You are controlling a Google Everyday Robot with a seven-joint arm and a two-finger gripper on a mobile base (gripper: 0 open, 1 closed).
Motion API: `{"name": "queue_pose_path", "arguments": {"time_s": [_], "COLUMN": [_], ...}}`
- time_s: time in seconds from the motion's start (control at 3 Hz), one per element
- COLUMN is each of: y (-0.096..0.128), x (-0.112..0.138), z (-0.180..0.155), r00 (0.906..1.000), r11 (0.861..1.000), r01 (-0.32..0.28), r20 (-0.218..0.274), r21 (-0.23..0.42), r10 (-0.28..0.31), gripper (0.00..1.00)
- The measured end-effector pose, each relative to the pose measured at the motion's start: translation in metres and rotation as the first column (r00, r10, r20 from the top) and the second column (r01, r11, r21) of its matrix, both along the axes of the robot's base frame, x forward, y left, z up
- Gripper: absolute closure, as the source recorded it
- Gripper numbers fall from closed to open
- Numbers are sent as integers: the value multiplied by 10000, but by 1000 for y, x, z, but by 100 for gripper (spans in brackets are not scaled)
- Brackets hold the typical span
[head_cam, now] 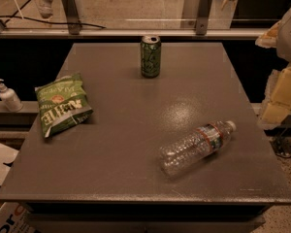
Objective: Pick green can
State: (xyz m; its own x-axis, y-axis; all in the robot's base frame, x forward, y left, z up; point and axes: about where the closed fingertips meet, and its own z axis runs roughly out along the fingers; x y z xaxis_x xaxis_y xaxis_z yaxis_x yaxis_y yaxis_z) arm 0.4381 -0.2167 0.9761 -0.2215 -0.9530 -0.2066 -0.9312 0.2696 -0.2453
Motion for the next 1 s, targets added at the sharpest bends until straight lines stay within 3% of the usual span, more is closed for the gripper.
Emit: {"name": "queue_pose_path", "arguments": {"time_s": [0.67, 1.0], "y": [-4, 0], "x": [14, 42], "z": [-6, -21], "r00": [9999, 9991], "r11": [9996, 9927], "r01": [121, 385], "r20": [82, 157], "r21": [240, 1145], "r10": [-123, -405], "gripper": [0, 0]}}
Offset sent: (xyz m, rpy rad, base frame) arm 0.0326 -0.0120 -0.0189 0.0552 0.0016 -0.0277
